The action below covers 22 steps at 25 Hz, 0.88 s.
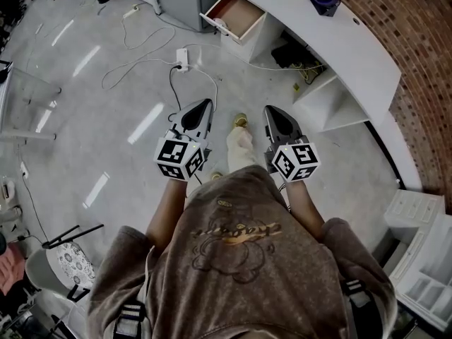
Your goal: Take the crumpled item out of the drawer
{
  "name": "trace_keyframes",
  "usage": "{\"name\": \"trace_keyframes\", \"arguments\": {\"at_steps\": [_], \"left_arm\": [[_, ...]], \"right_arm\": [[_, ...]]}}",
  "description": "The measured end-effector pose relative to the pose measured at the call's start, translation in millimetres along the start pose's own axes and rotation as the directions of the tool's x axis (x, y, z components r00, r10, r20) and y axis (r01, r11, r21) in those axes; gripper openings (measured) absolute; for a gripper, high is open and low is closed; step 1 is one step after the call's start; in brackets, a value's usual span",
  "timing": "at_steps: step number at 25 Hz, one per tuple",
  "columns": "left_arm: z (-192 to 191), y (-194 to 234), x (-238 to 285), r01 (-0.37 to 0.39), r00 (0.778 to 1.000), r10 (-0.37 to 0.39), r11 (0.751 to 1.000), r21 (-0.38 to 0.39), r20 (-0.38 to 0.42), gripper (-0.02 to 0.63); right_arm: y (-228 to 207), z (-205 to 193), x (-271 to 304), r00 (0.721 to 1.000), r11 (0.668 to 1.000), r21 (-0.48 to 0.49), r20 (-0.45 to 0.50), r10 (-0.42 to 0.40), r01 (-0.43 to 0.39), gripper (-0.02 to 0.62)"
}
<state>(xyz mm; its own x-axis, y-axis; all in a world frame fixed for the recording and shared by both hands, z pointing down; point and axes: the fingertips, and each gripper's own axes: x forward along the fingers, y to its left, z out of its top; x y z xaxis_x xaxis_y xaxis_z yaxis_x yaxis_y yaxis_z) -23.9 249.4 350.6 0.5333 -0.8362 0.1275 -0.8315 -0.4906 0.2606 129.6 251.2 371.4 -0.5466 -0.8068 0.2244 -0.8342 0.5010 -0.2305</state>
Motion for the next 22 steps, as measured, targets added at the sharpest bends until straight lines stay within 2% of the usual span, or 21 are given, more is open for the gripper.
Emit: {"name": "trace_keyframes", "arguments": {"at_steps": [15, 22], "left_arm": [[20, 56, 70, -0.030, 0.999, 0.030, 1.000, -0.005, 0.011, 0.006], [31, 79, 121, -0.034, 0.999, 0.034, 0.999, 0.002, -0.020, 0.006]], "right_arm": [[-48, 19, 88, 1.000, 1.000, -0.008, -0.018, 0.024, -0.024, -0.005], [-83, 35, 135, 0.999, 0.999, 0.007, -0.033, 0.034, -0.034, -0.005]]}}
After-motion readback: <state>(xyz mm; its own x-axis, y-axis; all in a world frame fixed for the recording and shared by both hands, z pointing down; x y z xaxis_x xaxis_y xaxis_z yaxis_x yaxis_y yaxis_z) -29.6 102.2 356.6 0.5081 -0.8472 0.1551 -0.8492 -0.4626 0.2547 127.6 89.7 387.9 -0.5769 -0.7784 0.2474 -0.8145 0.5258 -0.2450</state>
